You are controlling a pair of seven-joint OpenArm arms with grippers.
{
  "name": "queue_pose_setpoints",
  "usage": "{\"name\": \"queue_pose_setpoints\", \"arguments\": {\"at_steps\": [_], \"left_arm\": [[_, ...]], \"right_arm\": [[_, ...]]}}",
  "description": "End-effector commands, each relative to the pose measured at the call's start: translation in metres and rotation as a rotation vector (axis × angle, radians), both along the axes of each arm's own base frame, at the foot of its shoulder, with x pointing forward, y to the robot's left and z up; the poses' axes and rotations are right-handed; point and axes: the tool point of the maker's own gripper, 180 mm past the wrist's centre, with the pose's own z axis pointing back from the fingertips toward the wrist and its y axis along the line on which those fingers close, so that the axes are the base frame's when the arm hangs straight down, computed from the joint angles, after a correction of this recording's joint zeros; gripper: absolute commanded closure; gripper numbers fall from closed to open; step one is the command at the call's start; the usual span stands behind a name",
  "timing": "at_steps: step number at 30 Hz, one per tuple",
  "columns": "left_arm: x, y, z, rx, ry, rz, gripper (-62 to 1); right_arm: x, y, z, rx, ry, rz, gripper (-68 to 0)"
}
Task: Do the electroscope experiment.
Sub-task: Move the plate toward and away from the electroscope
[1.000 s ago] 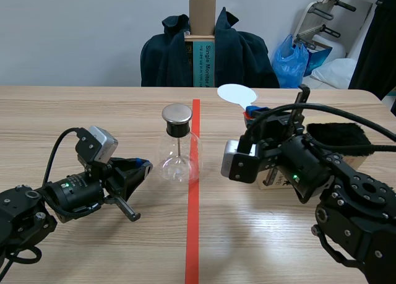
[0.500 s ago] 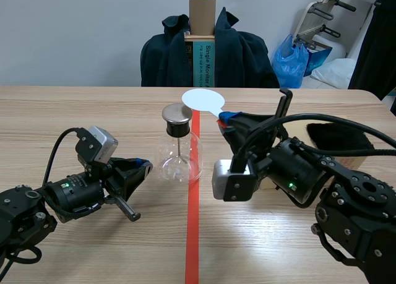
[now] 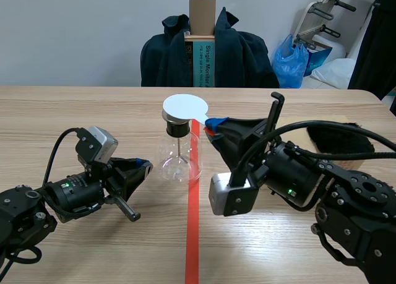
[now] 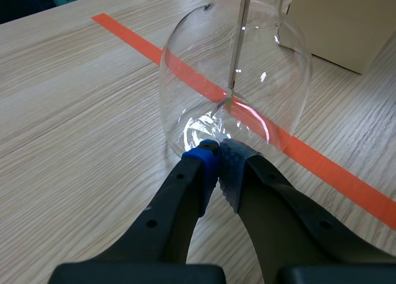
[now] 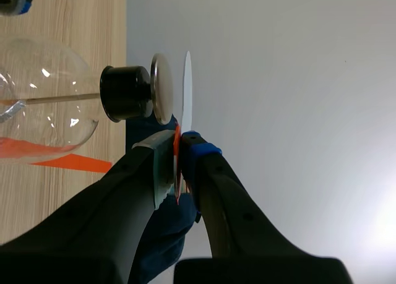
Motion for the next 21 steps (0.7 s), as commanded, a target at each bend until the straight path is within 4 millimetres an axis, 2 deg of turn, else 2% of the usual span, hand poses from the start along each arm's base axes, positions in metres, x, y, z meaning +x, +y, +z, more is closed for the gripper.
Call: {"name": "queue_pose_setpoints", "arguments": {"at_steps": [1, 14, 21], "left_arm": [[0.009, 0.002, 0.014, -0.022, -0.042, 0.009, -3.2], [0.005, 0.002, 0.01, -0.023, -0.031, 0.009, -3.2], [0.005, 0.002, 0.011, -0.026, -0.035, 0.009, -3.2]], "right_arm": [[0.01, -0.004, 0.013, 0.007, -0.05, -0.009, -0.8], [0.008, -0.003, 0.014, 0.007, -0.05, -0.001, -0.8], [0.022, -0.014, 0.013, 0.005, -0.043, -0.096, -0.8]]}}
